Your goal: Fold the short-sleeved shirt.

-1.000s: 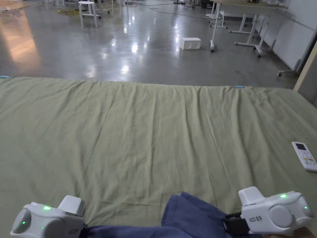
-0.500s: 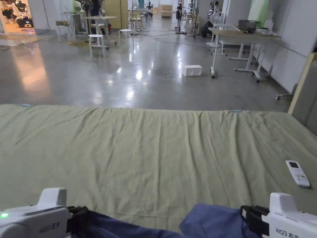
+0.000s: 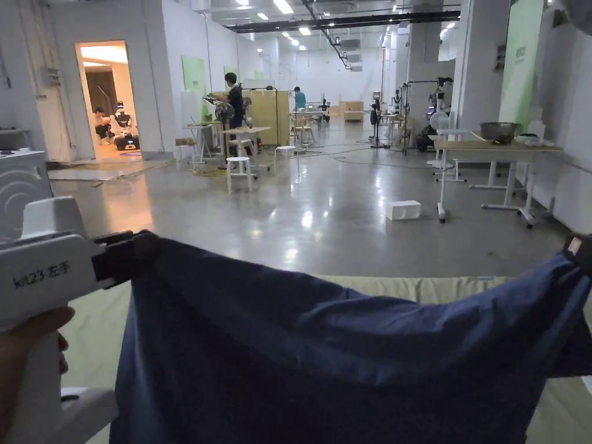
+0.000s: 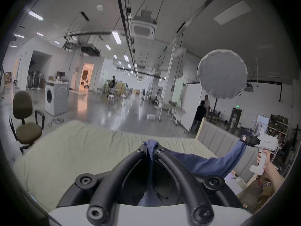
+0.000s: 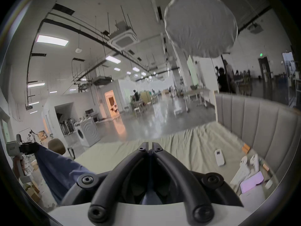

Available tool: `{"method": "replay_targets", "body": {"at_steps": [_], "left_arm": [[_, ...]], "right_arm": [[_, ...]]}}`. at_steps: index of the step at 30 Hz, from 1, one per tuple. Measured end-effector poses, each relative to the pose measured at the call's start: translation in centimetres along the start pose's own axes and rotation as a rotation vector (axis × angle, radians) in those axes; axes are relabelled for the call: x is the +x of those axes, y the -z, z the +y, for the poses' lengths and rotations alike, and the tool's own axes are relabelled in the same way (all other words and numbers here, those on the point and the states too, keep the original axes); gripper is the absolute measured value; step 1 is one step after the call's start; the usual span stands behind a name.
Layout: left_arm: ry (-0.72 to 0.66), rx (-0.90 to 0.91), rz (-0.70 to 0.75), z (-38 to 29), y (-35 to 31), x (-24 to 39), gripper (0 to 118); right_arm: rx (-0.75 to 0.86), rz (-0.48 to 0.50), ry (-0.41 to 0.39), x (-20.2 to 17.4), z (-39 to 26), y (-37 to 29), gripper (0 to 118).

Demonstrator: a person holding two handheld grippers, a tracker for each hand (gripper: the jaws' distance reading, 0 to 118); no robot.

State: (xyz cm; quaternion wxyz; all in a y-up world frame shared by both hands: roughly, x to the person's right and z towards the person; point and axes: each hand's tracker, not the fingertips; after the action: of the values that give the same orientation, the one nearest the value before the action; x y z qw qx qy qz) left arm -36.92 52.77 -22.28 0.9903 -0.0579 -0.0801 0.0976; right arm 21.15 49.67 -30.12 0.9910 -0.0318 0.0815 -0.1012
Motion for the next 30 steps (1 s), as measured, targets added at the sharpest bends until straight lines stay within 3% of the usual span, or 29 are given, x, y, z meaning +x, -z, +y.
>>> {"method": "replay_targets", "body": {"at_steps": [5,11,15,23,30], "left_arm": [[0.013,0.092,0.031,5.5,-2.2,0.7,6],[-0.005,0.158,0.055,9.8,-2.6,0.4,6],[0.015,0.163,0.088,12.0,-1.8,0.1,6],[0.023,0.171,0.106,12.5,0.0,-0.4,6],[0.016,0.139,0.089,11.8,2.5,-0.2,6]], "right_arm": [[0.087,-0.037,-0.031,-2.6,7.7,-1.3,3],[0.178,-0.092,-0.143,-5.5,13.8,-1.7,3],[0.195,-0.131,-0.121,-6.6,17.3,-1.6,3],[0.236,-0.183,-0.196,-7.5,19.0,-1.4,3],[0.209,-0.204,-0.208,-7.1,17.7,0.1,3]]}}
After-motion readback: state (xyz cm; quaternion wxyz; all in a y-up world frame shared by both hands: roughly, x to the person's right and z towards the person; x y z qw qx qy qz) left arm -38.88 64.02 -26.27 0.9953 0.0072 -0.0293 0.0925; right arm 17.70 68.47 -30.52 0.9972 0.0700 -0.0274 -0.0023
